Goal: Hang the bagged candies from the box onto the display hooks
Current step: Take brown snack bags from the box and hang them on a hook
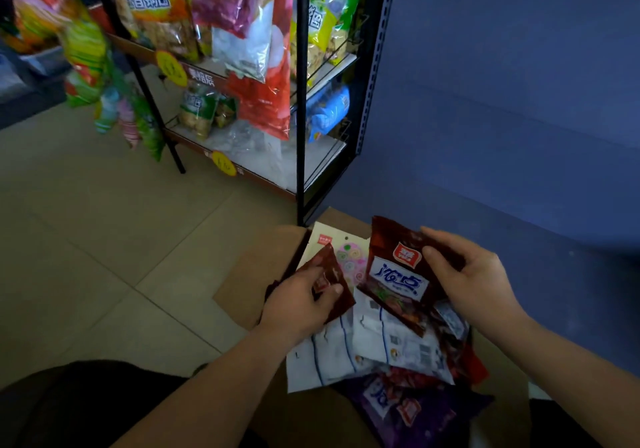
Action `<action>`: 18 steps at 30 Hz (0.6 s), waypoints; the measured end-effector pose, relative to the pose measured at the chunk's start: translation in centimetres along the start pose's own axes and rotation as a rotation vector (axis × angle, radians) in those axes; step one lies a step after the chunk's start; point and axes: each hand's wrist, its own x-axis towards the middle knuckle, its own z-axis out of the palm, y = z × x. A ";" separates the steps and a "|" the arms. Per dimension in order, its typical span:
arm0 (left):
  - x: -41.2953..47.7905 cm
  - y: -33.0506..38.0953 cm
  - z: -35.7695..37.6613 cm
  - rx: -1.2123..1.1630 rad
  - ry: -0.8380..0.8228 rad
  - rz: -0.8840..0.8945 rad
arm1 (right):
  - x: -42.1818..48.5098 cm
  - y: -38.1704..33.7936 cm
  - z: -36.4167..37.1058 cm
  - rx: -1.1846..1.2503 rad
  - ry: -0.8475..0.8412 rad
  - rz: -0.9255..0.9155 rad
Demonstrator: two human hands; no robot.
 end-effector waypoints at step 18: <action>4.1 7.8 -4.7 0.197 -0.129 0.463 | 1.4 -0.1 -0.6 0.133 -0.037 0.100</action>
